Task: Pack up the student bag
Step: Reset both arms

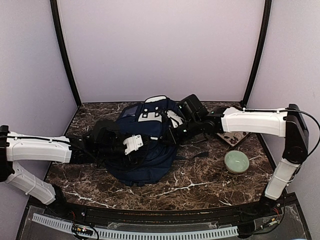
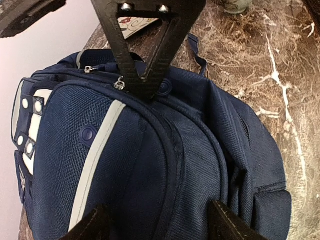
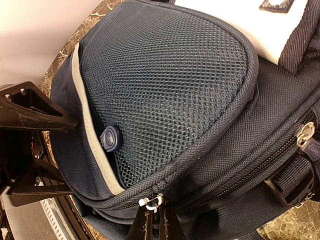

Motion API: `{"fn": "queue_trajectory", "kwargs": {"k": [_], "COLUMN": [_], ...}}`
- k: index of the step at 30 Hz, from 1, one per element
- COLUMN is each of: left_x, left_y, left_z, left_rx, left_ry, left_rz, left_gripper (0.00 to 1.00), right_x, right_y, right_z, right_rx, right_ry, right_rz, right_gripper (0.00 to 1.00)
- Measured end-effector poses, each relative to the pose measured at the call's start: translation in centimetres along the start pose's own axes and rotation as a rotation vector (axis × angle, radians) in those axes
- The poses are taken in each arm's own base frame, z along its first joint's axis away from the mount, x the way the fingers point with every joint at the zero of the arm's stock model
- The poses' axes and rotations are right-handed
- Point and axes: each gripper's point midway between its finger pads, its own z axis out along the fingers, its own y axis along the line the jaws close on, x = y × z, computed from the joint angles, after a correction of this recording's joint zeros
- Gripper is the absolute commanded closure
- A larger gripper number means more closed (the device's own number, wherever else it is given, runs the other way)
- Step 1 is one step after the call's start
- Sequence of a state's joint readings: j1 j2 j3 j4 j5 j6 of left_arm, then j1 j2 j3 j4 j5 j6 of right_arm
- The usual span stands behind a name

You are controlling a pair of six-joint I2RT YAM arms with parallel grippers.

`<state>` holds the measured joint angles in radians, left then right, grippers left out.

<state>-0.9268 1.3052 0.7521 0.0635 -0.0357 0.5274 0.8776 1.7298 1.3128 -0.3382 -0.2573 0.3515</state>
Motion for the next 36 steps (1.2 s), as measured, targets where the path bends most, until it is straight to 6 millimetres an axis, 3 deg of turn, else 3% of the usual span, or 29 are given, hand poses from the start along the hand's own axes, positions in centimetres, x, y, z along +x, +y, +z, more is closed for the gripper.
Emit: {"fn": "queue_trajectory", "kwargs": {"k": [3, 4, 5, 7, 8, 12, 14, 16, 18, 21, 24, 26, 27, 29, 33, 36], "left_x": [0.5, 0.4, 0.3, 0.0, -0.1, 0.0, -0.1, -0.8, -1.8, -3.2, -3.1, -0.7, 1.6, 4.7, 12.4, 18.4], "left_y": [-0.2, -0.1, 0.0, 0.1, 0.2, -0.1, -0.1, 0.1, 0.9, 4.0, 11.3, 17.1, 20.0, 22.7, 24.6, 24.3], "left_z": [1.4, 1.7, 2.0, 2.2, 2.2, 2.1, 1.7, 1.0, -0.1, -1.4, -3.2, -5.4, -7.1, -9.0, -12.3, -13.7], "left_rx": [0.003, -0.001, -0.009, -0.022, -0.024, -0.015, -0.012, -0.013, -0.036, -0.081, -0.199, -0.346, -0.46, -0.583, -0.815, -0.967], "left_ry": [0.03, 0.034, 0.035, 0.026, 0.026, 0.034, 0.03, 0.006, -0.03, -0.064, -0.109, -0.126, -0.118, -0.091, -0.021, 0.07], "left_rz": [0.038, 0.044, 0.05, 0.062, 0.063, 0.061, 0.04, 0.013, -0.047, -0.202, -0.429, -0.575, -0.665, -0.738, -0.9, -0.988], "left_gripper": [0.64, 0.72, 0.75, 0.74, 0.73, 0.58, 0.39, 0.19, 0.1, 0.06, 0.04, 0.01, 0.01, 0.01, 0.01, 0.01], "right_x": [0.3, 0.4, 0.4, 0.2, 0.0, -2.0, -3.7, -5.3, -6.7, -7.2, -5.5, -3.2, -1.8, 0.9, 6.3, 9.4], "right_y": [-0.3, -0.4, -0.6, -1.2, -1.9, -6.7, -9.3, -11.0, -12.7, -15.2, -17.6, -19.4, -20.3, -21.7, -23.9, -25.2], "right_z": [0.0, 0.0, -0.1, -0.2, -0.4, -3.1, -6.8, -11.8, -17.4, -24.5, -27.6, -28.6, -29.0, -29.4, -30.0, -30.0], "right_rx": [0.007, 0.01, 0.012, 0.021, 0.033, 0.128, 0.197, 0.246, 0.308, 0.431, 0.532, 0.594, 0.624, 0.681, 0.819, 0.902], "right_ry": [0.014, 0.017, 0.019, 0.014, 0.006, -0.086, -0.192, -0.331, -0.487, -0.665, -0.727, -0.736, -0.744, -0.754, -0.816, -0.859], "right_rz": [0.008, 0.011, 0.014, 0.024, 0.031, 0.088, 0.105, 0.123, 0.137, 0.158, 0.193, 0.235, 0.26, 0.307, 0.414, 0.483], "right_gripper": [1.0, 0.96, 0.82, 0.27, 0.04, 0.0, 0.0, 0.0, 0.0, 0.0, 0.0, 0.0, 0.0, 0.0, 0.0, 0.0]}}
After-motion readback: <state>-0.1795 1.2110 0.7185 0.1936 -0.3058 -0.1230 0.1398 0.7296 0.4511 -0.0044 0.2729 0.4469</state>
